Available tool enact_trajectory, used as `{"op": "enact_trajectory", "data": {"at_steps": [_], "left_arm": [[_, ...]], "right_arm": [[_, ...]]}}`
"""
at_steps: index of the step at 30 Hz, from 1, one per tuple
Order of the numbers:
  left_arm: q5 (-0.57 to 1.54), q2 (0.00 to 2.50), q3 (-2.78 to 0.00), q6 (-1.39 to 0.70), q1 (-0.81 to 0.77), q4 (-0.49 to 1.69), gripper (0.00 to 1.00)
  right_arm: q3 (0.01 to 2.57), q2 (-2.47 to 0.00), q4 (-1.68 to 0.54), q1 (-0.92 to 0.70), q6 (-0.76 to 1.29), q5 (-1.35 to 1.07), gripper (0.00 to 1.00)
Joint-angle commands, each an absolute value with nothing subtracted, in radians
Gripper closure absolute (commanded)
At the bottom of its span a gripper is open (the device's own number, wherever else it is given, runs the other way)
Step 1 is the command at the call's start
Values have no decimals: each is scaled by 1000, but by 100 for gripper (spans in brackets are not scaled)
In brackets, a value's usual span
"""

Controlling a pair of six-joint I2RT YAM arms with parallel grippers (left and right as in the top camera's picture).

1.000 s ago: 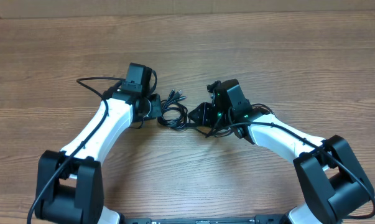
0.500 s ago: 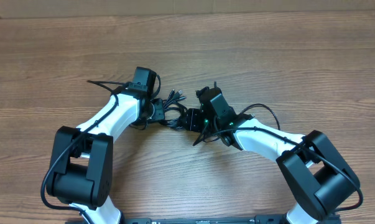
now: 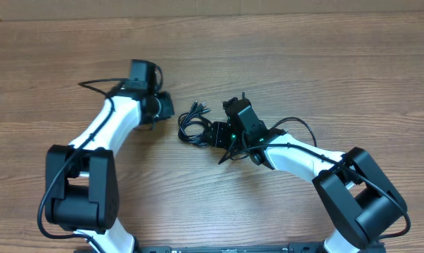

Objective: Untangle cables

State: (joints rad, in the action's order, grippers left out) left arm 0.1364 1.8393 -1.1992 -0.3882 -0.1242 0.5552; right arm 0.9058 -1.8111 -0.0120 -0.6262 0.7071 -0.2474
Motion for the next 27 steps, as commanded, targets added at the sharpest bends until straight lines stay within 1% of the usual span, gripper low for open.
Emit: {"op": "enact_trajectory", "data": {"at_steps": [1, 3, 4, 7, 8, 9, 11, 17, 19, 20, 22, 23, 26, 27], "left_arm": [[184, 1846, -1213, -381, -128, 554, 70], [184, 1848, -1213, -381, -131, 549, 57], [185, 1851, -1213, -381, -132, 546, 55], [184, 1859, -1213, -367, -132, 545, 57], [184, 1861, -1213, -354, -132, 545, 58], [184, 1863, -1213, -344, -132, 545, 59], [184, 1872, -1213, -339, -132, 544, 59], [207, 1928, -1213, -336, -145, 544, 59], [288, 1952, -1213, -335, -145, 523, 60], [342, 1960, -1213, -327, -145, 510, 60], [518, 1975, -1213, -279, -145, 465, 60], [606, 1975, -1213, -248, -145, 448, 61], [721, 1973, -1214, -178, -145, 444, 76], [752, 1973, -1214, -155, -144, 444, 80]], "right_arm": [[898, -1812, -4, -627, 707, -220, 62], [898, -1812, -3, -627, 707, -221, 59], [898, -1812, 1, -627, 708, -224, 59], [898, -1812, 4, -627, 710, -262, 60], [898, -1812, 4, -627, 710, -289, 64], [898, -1811, 7, -627, 710, -320, 65], [899, -1809, 9, -625, 710, -399, 65], [899, -1809, -60, -624, 711, -406, 64], [899, -1809, -56, -624, 717, -405, 59], [899, -1809, -45, -624, 730, -404, 57], [899, -1809, -12, -621, 737, -400, 57], [899, -1809, 0, -620, 737, -391, 57], [899, -1809, 22, -620, 779, -383, 58], [899, -1809, 25, -620, 807, -382, 58]]}}
